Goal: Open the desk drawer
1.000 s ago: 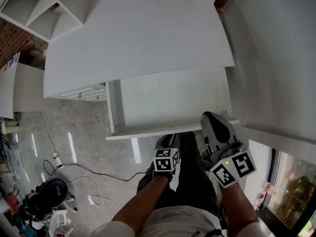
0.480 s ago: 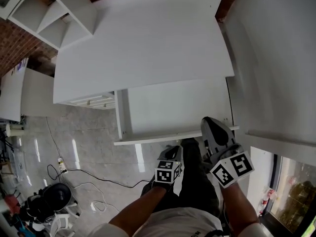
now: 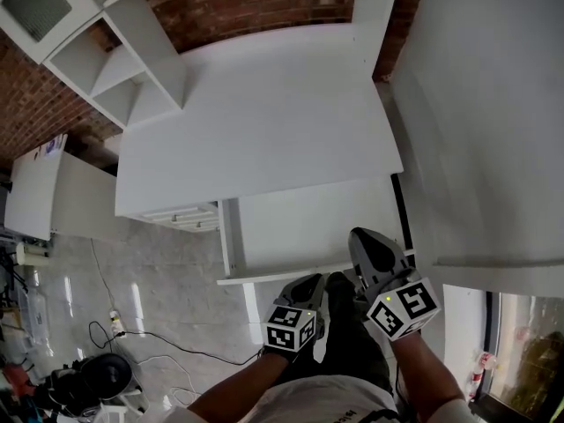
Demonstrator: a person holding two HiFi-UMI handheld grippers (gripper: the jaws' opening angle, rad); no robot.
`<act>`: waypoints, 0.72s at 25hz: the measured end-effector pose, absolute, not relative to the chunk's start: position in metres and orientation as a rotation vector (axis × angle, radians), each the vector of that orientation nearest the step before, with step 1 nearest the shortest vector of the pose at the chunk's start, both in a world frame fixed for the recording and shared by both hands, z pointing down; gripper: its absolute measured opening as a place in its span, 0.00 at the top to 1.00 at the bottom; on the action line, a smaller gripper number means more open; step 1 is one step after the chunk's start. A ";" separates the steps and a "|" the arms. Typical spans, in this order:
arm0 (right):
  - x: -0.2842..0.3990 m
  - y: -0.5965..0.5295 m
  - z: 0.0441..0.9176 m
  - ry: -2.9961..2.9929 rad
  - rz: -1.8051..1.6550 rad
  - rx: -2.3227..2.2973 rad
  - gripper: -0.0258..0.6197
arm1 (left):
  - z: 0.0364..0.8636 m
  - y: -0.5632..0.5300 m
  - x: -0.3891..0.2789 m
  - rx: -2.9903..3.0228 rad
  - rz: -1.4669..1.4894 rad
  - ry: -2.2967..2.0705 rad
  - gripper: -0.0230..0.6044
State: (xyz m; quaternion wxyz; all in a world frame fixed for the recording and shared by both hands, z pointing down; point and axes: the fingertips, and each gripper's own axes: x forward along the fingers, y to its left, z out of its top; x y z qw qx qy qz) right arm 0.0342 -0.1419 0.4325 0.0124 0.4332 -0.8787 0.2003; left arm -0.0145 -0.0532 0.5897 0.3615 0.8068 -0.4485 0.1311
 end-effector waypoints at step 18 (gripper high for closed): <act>0.007 -0.131 0.341 -2.801 0.453 1.299 0.93 | 0.390 -0.095 -0.036 2.323 0.056 -1.237 0.94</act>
